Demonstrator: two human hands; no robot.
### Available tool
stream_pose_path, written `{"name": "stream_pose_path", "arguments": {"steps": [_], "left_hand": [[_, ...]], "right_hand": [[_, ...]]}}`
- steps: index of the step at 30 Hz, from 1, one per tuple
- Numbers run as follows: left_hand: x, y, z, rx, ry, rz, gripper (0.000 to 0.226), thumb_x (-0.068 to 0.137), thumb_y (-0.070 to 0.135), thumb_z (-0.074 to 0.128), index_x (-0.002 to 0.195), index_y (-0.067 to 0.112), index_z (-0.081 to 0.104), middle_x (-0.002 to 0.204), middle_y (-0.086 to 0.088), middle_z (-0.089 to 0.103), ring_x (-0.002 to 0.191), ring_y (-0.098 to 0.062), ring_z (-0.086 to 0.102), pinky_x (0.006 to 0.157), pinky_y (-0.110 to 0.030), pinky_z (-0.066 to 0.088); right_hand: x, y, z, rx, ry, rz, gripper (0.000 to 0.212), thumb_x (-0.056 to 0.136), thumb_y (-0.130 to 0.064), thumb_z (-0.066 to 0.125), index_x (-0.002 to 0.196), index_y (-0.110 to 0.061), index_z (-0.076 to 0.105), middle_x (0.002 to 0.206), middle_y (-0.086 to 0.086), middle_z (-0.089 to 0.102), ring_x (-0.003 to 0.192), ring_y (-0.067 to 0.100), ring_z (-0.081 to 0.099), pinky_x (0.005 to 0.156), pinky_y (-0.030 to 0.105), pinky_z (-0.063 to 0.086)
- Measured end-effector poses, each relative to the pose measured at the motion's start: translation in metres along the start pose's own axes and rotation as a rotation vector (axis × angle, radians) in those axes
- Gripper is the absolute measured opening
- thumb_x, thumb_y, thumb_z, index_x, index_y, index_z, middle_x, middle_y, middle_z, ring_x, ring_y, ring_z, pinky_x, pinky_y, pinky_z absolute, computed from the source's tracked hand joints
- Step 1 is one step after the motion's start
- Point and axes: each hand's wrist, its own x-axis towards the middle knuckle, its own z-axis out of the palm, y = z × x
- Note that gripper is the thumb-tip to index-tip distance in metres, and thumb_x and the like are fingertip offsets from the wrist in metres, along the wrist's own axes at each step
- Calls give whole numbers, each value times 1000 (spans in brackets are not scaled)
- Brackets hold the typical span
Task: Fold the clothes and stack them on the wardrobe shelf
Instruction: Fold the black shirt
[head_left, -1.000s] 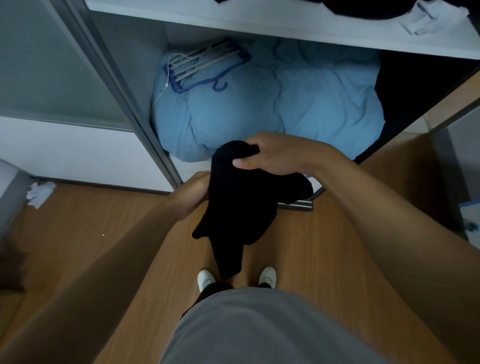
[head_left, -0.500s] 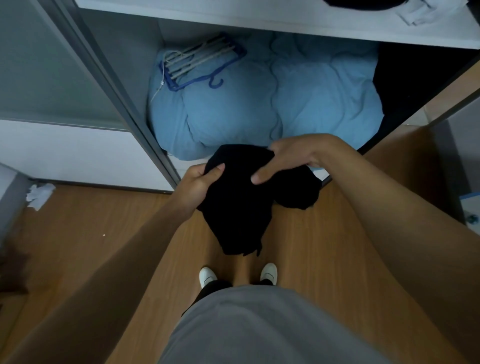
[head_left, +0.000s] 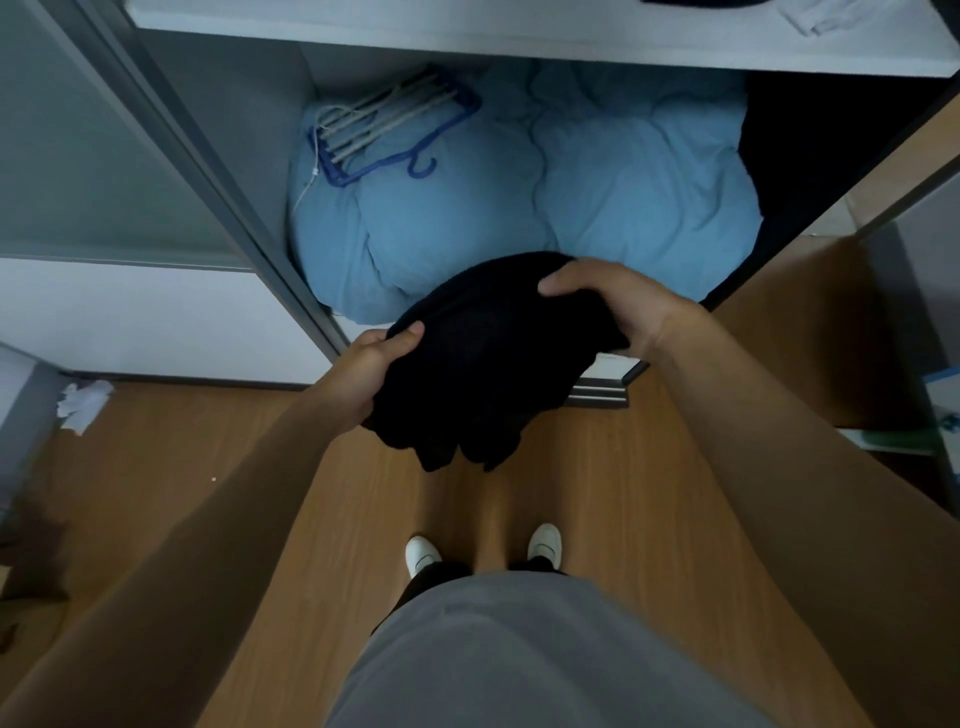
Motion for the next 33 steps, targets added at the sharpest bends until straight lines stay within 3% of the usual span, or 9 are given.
{"name": "stream_pose_path", "arguments": {"steps": [2, 5, 8, 13, 16, 19, 23, 29, 33], "left_hand": [[-2, 6, 0, -68, -56, 4, 35, 89, 40, 68, 109, 13, 76, 119, -11, 72, 108, -25, 70, 79, -24, 57], [-6, 16, 6, -173, -95, 30, 37, 88, 38, 70, 113, 11, 74, 123, -12, 70, 114, -26, 67, 84, -26, 57], [-8, 29, 14, -258, -109, 69, 39, 92, 37, 66, 117, 9, 73, 127, -14, 68, 118, -27, 65, 88, -29, 56], [-10, 49, 23, -326, -67, 5, 50, 94, 40, 59, 130, 5, 61, 126, -15, 68, 116, -28, 66, 87, -36, 57], [-12, 56, 23, -281, -98, -95, 44, 96, 37, 55, 125, 5, 63, 121, -14, 71, 109, -26, 70, 81, -33, 59], [-17, 60, 20, -234, -106, -168, 38, 97, 33, 56, 120, 6, 66, 120, -12, 71, 108, -24, 70, 81, -31, 59], [-21, 62, 20, -213, -97, -201, 37, 96, 33, 57, 120, 6, 67, 121, -12, 71, 107, -23, 70, 84, -31, 58], [-21, 63, 28, -199, -145, -245, 45, 96, 34, 56, 128, 3, 61, 125, -17, 67, 113, -28, 66, 94, -37, 53], [-20, 66, 21, -216, -134, -226, 38, 98, 32, 54, 113, 2, 72, 118, -17, 71, 103, -26, 71, 83, -34, 59]], "right_hand": [[2, -6, -2, 240, 61, -67, 14, 79, -32, 73, 74, -20, 80, 81, -1, 75, 75, 14, 73, 71, 27, 58], [11, 1, -11, 613, -50, -191, 61, 87, -61, 59, 125, -14, 67, 127, 8, 68, 119, 25, 63, 107, 43, 45], [19, 31, -14, 639, -224, -175, 89, 86, -77, 43, 149, -15, 41, 148, 12, 51, 136, 30, 49, 114, 49, 36], [24, 80, 4, 257, -113, -189, 42, 90, -32, 66, 131, -20, 61, 135, 5, 63, 126, 19, 58, 108, 39, 45], [26, 82, 14, 19, 59, -268, 40, 84, -12, 75, 123, -10, 65, 122, 12, 70, 115, 26, 65, 103, 37, 50], [23, 66, 4, 144, 227, -313, 36, 73, -9, 78, 108, -9, 72, 108, 11, 75, 103, 25, 71, 91, 37, 54], [17, 60, -9, 264, 113, -325, 38, 83, -22, 76, 118, -8, 68, 118, 11, 72, 114, 25, 67, 95, 33, 54], [10, 75, 27, -228, -49, -256, 57, 75, -28, 80, 127, -35, 57, 125, -13, 67, 120, 6, 60, 98, 20, 48], [9, 71, 46, -194, 52, -355, 39, 83, -15, 79, 114, -35, 66, 110, -15, 73, 107, 4, 67, 88, 18, 53]]}}
